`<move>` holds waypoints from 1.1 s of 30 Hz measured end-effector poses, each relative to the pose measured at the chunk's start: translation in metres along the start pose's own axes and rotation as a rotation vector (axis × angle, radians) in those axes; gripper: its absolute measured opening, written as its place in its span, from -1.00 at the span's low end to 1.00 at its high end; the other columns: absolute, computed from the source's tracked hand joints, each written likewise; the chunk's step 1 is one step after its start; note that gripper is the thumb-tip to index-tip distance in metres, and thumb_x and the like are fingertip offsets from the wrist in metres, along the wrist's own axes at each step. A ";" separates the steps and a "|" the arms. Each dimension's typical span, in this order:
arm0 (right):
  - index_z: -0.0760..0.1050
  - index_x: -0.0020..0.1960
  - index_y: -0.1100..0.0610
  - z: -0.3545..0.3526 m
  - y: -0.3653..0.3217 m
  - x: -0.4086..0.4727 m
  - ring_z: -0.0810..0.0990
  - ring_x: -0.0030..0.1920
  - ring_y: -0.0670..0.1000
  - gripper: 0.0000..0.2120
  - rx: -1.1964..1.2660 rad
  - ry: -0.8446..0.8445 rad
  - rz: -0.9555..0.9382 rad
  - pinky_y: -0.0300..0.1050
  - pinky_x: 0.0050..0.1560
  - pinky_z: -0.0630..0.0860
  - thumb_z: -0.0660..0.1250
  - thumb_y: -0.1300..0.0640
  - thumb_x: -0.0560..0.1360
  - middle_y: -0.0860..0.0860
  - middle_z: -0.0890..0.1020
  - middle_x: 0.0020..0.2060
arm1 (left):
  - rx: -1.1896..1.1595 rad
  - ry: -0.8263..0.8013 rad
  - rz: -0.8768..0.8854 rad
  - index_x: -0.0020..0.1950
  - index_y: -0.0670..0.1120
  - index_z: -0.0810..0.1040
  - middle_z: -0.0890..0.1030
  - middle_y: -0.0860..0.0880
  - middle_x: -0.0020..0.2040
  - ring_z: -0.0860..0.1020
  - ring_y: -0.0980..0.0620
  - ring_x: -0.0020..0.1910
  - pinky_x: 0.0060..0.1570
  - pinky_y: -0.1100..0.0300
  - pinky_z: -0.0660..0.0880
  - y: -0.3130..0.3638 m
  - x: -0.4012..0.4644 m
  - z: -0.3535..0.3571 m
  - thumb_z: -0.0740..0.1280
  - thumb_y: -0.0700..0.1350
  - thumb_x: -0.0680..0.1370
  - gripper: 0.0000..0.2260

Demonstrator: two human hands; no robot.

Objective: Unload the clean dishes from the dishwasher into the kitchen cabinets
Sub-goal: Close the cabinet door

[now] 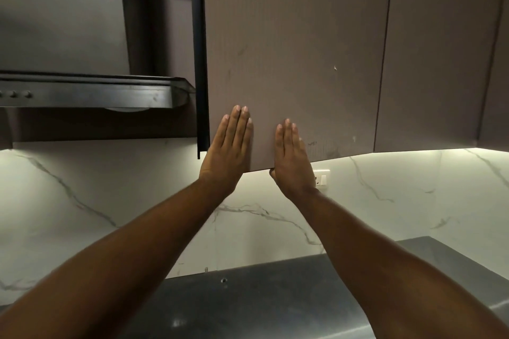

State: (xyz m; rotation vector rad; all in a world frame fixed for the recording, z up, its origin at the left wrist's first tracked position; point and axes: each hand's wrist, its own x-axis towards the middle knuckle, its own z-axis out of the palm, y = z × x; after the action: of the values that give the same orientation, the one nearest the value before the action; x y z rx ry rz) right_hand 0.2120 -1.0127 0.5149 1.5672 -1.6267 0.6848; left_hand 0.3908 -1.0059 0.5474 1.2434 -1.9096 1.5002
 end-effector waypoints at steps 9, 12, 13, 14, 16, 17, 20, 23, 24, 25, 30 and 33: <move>-0.16 0.55 0.33 0.047 0.001 0.028 0.03 0.56 0.26 -0.42 -0.029 0.051 -0.043 0.13 0.49 0.12 -0.02 0.28 0.60 0.29 0.01 0.55 | -0.045 -0.008 0.007 0.50 -0.35 -0.36 -0.34 -0.38 0.51 -0.31 -0.35 0.51 0.51 -0.17 -0.22 -0.007 0.024 0.069 0.29 -0.16 0.54 -0.12; -0.19 0.56 0.32 0.056 -0.001 0.034 -0.02 0.57 0.25 -0.45 -0.015 0.074 -0.045 0.13 0.50 0.07 -0.22 0.29 0.57 0.28 -0.03 0.56 | -0.059 0.039 0.022 0.54 -0.34 -0.26 -0.25 -0.37 0.54 -0.24 -0.35 0.53 0.52 -0.17 -0.17 -0.009 0.030 0.085 0.27 -0.19 0.54 -0.18; -0.19 0.56 0.31 0.059 -0.001 0.037 -0.04 0.57 0.25 -0.44 -0.019 0.071 -0.043 0.13 0.51 0.04 -0.20 0.30 0.57 0.27 -0.05 0.56 | -0.058 0.056 0.025 0.55 -0.34 -0.22 -0.21 -0.37 0.55 -0.21 -0.35 0.54 0.52 -0.17 -0.15 -0.009 0.033 0.092 0.26 -0.20 0.54 -0.21; -0.19 0.56 0.30 0.061 -0.001 0.039 -0.06 0.57 0.24 -0.43 -0.011 0.065 -0.040 0.13 0.51 0.02 -0.16 0.29 0.57 0.26 -0.06 0.57 | -0.064 0.064 0.025 0.55 -0.34 -0.20 -0.20 -0.37 0.55 -0.20 -0.35 0.54 0.52 -0.17 -0.14 -0.009 0.035 0.096 0.25 -0.21 0.55 -0.23; -0.20 0.56 0.29 0.064 -0.001 0.043 -0.07 0.57 0.23 -0.39 0.002 0.054 -0.038 0.11 0.51 0.02 -0.06 0.27 0.57 0.25 -0.07 0.57 | -0.076 0.060 0.024 0.55 -0.33 -0.23 -0.22 -0.36 0.55 -0.23 -0.33 0.54 0.52 -0.16 -0.15 -0.008 0.039 0.105 0.22 -0.23 0.55 -0.24; -0.20 0.56 0.29 0.066 -0.001 0.045 -0.07 0.57 0.22 -0.38 0.003 0.049 -0.034 0.11 0.52 0.02 -0.01 0.27 0.57 0.24 -0.08 0.57 | -0.077 0.057 0.019 0.55 -0.32 -0.25 -0.24 -0.35 0.55 -0.24 -0.32 0.53 0.52 -0.15 -0.16 -0.007 0.041 0.109 0.20 -0.25 0.56 -0.25; -0.18 0.56 0.29 0.070 0.000 0.049 -0.07 0.58 0.21 -0.35 0.003 0.030 -0.034 0.10 0.52 0.01 0.07 0.26 0.59 0.23 -0.08 0.57 | -0.101 0.068 0.015 0.55 -0.32 -0.26 -0.25 -0.34 0.55 -0.25 -0.31 0.54 0.53 -0.14 -0.16 -0.004 0.044 0.121 0.07 -0.32 0.56 -0.33; -0.15 0.56 0.30 0.072 -0.001 0.047 -0.04 0.57 0.22 -0.42 -0.018 0.042 -0.039 0.11 0.51 0.05 -0.07 0.31 0.57 0.24 -0.04 0.57 | -0.130 0.075 0.025 0.56 -0.32 -0.23 -0.22 -0.34 0.56 -0.22 -0.30 0.55 0.54 -0.14 -0.13 -0.004 0.042 0.127 -0.19 -0.33 0.50 -0.39; -0.13 0.56 0.31 0.071 0.000 0.046 -0.02 0.57 0.23 -0.43 -0.022 0.056 -0.039 0.12 0.51 0.06 -0.12 0.32 0.56 0.25 -0.02 0.57 | -0.140 0.081 0.031 0.56 -0.32 -0.21 -0.21 -0.34 0.56 -0.21 -0.31 0.55 0.54 -0.14 -0.12 -0.002 0.042 0.126 -0.23 -0.33 0.48 -0.39; -0.11 0.56 0.32 0.072 -0.002 0.046 0.00 0.57 0.23 -0.43 -0.017 0.065 -0.036 0.13 0.51 0.08 -0.15 0.32 0.56 0.26 0.00 0.56 | -0.148 0.081 0.028 0.56 -0.32 -0.19 -0.20 -0.34 0.56 -0.20 -0.31 0.55 0.54 -0.14 -0.10 -0.004 0.040 0.125 -0.24 -0.33 0.47 -0.38; -0.15 0.57 0.30 0.065 0.004 0.045 -0.05 0.58 0.20 -0.32 -0.001 -0.014 -0.031 0.09 0.52 0.08 0.12 0.25 0.57 0.23 -0.06 0.57 | -0.228 0.028 -0.006 0.56 -0.31 -0.22 -0.27 -0.32 0.55 -0.26 -0.29 0.55 0.54 -0.15 -0.11 -0.006 0.043 0.121 0.29 -0.15 0.47 -0.14; -0.23 0.57 0.24 0.048 0.016 0.043 -0.13 0.59 0.14 -0.18 -0.008 -0.122 -0.102 0.04 0.56 0.02 0.24 0.11 0.54 0.17 -0.17 0.58 | -0.250 -0.084 -0.003 0.54 -0.28 -0.32 -0.37 -0.29 0.53 -0.33 -0.27 0.53 0.53 -0.15 -0.15 -0.006 0.042 0.111 0.34 0.21 0.41 0.08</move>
State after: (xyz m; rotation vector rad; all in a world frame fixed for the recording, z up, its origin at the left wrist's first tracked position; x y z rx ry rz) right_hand 0.1905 -1.0748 0.5249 1.7021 -1.6221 0.5365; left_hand 0.3960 -1.1248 0.5456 1.2101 -2.0736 1.1799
